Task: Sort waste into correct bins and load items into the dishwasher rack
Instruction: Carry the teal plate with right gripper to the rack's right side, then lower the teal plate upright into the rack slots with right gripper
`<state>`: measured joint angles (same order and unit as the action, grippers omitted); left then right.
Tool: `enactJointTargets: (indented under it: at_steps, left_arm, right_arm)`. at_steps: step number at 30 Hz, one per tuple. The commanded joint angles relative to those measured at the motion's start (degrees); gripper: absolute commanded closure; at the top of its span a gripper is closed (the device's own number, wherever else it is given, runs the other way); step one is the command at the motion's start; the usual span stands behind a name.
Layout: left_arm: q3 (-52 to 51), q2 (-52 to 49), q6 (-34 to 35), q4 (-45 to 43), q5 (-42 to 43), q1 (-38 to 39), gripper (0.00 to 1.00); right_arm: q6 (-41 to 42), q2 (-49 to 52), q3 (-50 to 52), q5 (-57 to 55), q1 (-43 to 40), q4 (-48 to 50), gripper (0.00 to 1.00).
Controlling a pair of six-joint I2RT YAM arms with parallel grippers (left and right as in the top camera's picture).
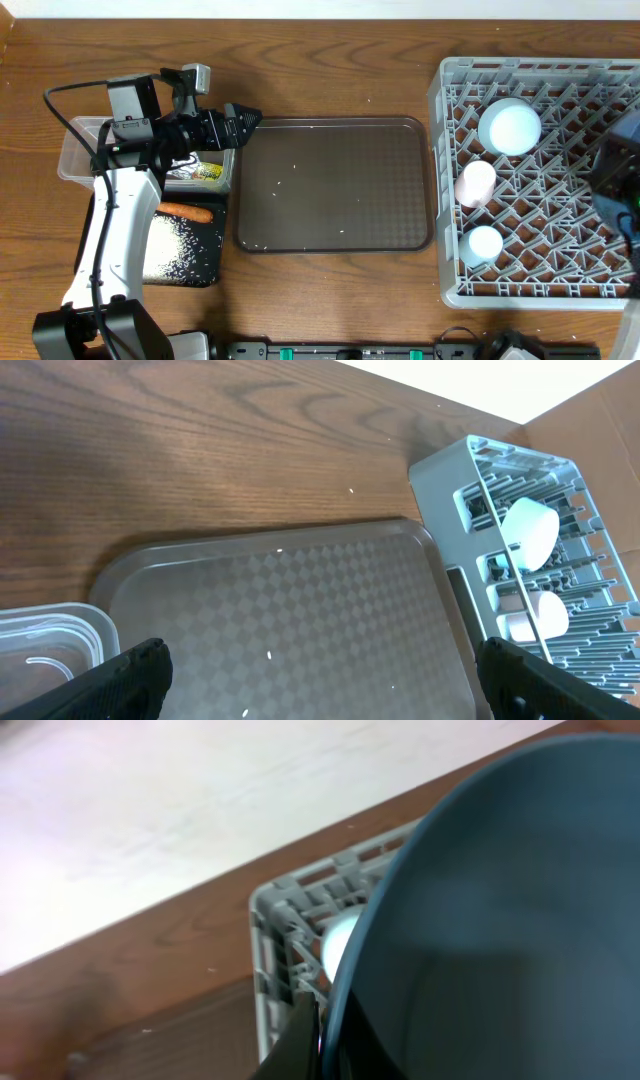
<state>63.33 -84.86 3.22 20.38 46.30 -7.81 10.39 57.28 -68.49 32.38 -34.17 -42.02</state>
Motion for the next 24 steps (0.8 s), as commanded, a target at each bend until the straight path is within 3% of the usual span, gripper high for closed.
enactJointTargets:
  at_steps: [1, 6, 11, 24]
  left_arm:
    - [-0.11, 0.55, 0.52, -0.11, 0.13, -0.15, 0.00]
    - [-0.11, 0.55, 0.52, -0.11, 0.13, -0.15, 0.00]
    - [-0.11, 0.55, 0.52, -0.11, 0.11, -0.15, 0.00]
    - [-0.11, 0.55, 0.52, -0.11, 0.13, -0.15, 0.00]
  right_arm:
    - [-1.09, 3.19, -0.09, 15.78, -6.19, 1.88, 0.99]
    - [-2.71, 10.84, -0.09, 32.09, -14.12, 6.88, 0.99]
    - [-3.87, 19.56, -0.09, 55.67, -15.76, 18.40, 0.99]
    - [-11.37, 30.47, 0.04, 56.98, -11.23, 18.40, 0.99]
